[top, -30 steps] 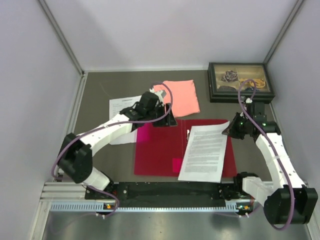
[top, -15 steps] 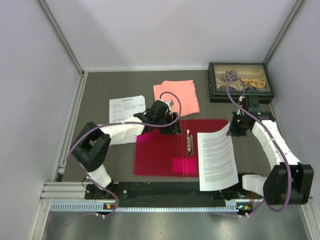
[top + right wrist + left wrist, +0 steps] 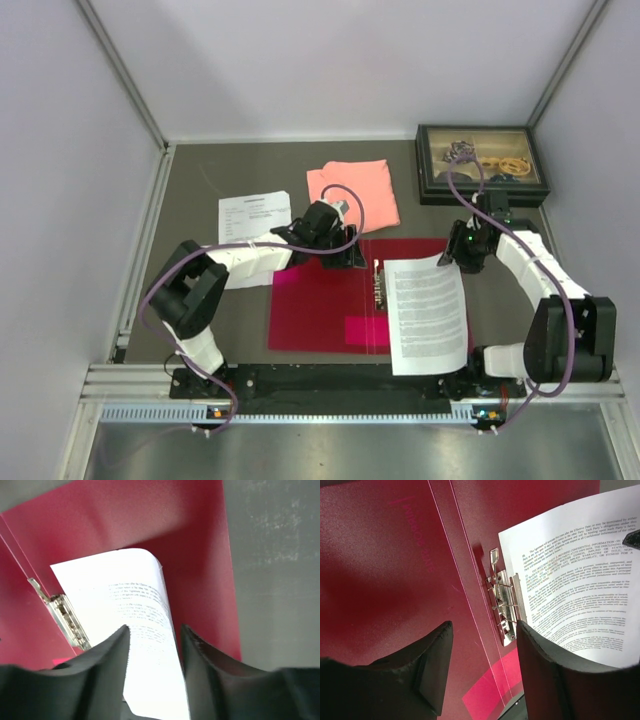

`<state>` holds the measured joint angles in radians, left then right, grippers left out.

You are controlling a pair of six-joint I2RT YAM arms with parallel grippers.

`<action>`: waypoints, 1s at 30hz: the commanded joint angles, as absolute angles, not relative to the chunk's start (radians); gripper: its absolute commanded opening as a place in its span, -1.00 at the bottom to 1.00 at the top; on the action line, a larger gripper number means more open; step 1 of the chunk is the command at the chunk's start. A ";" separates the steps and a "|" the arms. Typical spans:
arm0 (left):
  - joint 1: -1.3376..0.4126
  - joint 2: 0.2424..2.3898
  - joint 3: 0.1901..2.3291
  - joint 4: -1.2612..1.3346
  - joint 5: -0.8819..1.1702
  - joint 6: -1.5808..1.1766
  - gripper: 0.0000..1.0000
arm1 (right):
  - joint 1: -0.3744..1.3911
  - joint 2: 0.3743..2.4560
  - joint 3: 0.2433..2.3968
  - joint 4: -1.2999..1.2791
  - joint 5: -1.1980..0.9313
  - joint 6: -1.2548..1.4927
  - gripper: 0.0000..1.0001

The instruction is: Put the files into the folder

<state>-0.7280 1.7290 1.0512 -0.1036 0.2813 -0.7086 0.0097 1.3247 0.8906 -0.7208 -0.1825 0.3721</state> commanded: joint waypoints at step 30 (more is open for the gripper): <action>-0.741 1.805 1.023 0.012 0.314 -0.738 0.14 | 0.005 1.416 0.897 -0.540 -0.210 0.387 -1.00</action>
